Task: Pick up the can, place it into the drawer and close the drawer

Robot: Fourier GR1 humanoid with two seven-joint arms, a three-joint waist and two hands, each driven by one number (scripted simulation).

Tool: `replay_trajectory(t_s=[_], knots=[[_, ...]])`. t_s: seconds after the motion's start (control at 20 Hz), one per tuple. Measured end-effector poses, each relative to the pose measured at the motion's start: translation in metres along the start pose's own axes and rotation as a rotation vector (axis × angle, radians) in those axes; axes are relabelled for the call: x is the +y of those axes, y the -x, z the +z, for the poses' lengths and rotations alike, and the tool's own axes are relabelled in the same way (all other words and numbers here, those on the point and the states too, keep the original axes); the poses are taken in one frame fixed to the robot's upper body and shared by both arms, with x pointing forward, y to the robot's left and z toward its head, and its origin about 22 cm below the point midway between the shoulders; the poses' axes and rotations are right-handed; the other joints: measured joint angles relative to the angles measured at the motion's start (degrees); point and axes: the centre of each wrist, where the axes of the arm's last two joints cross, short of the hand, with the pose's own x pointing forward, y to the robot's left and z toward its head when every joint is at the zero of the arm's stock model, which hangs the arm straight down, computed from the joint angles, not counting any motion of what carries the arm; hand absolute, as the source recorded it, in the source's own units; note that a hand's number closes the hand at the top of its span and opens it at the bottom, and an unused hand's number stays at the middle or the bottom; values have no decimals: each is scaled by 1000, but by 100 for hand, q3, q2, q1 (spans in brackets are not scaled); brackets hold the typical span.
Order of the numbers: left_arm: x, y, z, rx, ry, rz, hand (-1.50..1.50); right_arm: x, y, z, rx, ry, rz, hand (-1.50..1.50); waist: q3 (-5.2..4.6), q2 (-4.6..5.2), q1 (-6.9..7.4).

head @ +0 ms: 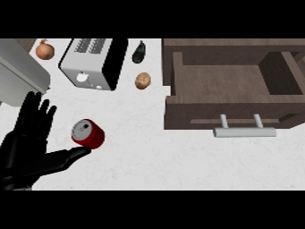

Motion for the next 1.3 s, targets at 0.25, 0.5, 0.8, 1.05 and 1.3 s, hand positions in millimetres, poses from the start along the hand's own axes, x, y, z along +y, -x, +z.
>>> replay_trajectory(t_s=[0.25, 0.5, 0.8, 1.05, 1.3], knots=[[-3, 31, -11, 8, -19, -23, -150, -3, -1, 6, 3, -6, 3, -150, -1, 0, -3], [12, 61, -14, 25, -59, -31, -150, -4, 2, 8, 1, -1, 1, -150, -1, 1, 6], [26, 88, -18, 25, -111, -41, -150, -15, -1, 1, 3, -6, 3, -150, 0, 1, 10], [38, 109, -19, 41, -139, -50, -150, -17, -5, 5, 3, -5, 3, -150, -1, 0, 8], [54, 133, -12, 58, -152, -55, -150, -15, -2, 13, -2, -7, 0, -150, 0, -1, 7]])
